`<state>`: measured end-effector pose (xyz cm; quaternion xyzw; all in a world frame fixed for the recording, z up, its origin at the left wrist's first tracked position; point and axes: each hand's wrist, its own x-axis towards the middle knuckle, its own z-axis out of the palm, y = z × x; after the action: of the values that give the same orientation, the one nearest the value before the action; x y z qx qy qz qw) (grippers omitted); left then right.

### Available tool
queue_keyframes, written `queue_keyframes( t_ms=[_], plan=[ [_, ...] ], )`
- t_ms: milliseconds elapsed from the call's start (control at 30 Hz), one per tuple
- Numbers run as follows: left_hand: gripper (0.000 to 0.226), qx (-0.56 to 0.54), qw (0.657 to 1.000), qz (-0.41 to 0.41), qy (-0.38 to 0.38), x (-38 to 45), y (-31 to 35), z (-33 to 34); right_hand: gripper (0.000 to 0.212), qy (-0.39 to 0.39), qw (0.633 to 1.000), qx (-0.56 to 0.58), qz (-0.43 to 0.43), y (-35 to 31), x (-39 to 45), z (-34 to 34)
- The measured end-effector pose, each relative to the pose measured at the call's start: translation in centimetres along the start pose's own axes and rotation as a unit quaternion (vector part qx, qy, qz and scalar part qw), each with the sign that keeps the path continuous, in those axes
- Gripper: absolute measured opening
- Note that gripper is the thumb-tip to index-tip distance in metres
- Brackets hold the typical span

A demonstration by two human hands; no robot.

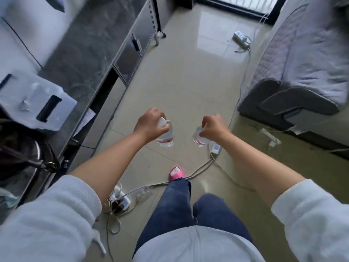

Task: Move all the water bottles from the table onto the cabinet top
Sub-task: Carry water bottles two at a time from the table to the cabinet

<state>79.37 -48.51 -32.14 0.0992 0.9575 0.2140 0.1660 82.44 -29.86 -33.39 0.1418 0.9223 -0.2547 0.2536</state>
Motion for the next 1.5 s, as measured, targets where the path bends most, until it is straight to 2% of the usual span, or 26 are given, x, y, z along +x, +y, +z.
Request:
queue_keyframes(
  t_ms=[200, 333, 467, 533, 600, 733, 933, 1033, 1133, 1200, 1500],
  plan=[
    [0.028, 0.005, 0.999, -0.041, 0.026, 8.8, -4.7, -6.4, 0.028, -0.006, 1.0, 0.003, -0.021, -7.5, 9.8, -3.3],
    [0.029, -0.015, 0.996, -0.075, 0.041, 14.9, -6.2, -9.9, 0.033, -0.029, 0.998, -0.034, -0.055, -12.2, 16.1, -7.5],
    [0.052, -0.067, 0.988, -0.128, 0.045, 21.1, -7.0, -13.4, 0.034, -0.05, 0.992, -0.087, -0.083, -16.0, 22.2, -11.1],
    [0.044, -0.081, 0.984, -0.149, 0.05, 25.1, -7.4, -15.4, 0.033, -0.058, 0.984, -0.126, -0.114, -18.1, 25.7, -13.3],
    [0.025, -0.079, 0.982, -0.163, 0.055, 29.4, -7.7, -17.3, 0.034, -0.064, 0.971, -0.174, -0.15, -20.4, 29.6, -15.5],
    [0.005, -0.093, 0.978, -0.177, 0.066, 37.1, -8.5, -21.3, 0.032, -0.054, 0.958, -0.196, -0.202, -24.6, 36.9, -19.5],
    [0.018, -0.121, 0.965, -0.201, 0.116, 47.4, -11.9, -26.9, 0.03, -0.032, 0.952, -0.194, -0.233, -31.5, 46.5, -24.5],
    [0.011, -0.122, 0.962, -0.21, 0.121, 52.3, -14.1, -29.3, 0.03, -0.039, 0.943, -0.225, -0.242, -35.4, 50.9, -26.3],
    [0.01, -0.103, 0.965, -0.213, 0.111, 56.3, -16.4, -31.5, 0.028, -0.038, 0.944, -0.234, -0.228, -39.0, 54.8, -27.6],
    [0.02, -0.091, 0.964, -0.228, 0.101, 59.0, -18.1, -32.9, 0.029, -0.033, 0.943, -0.239, -0.229, -41.6, 57.5, -28.2],
    [0.027, -0.112, 0.955, -0.268, 0.067, 68.7, -22.3, -36.5, 0.03, -0.021, 0.947, -0.222, -0.232, -49.1, 68.1, -29.7]
  ],
)
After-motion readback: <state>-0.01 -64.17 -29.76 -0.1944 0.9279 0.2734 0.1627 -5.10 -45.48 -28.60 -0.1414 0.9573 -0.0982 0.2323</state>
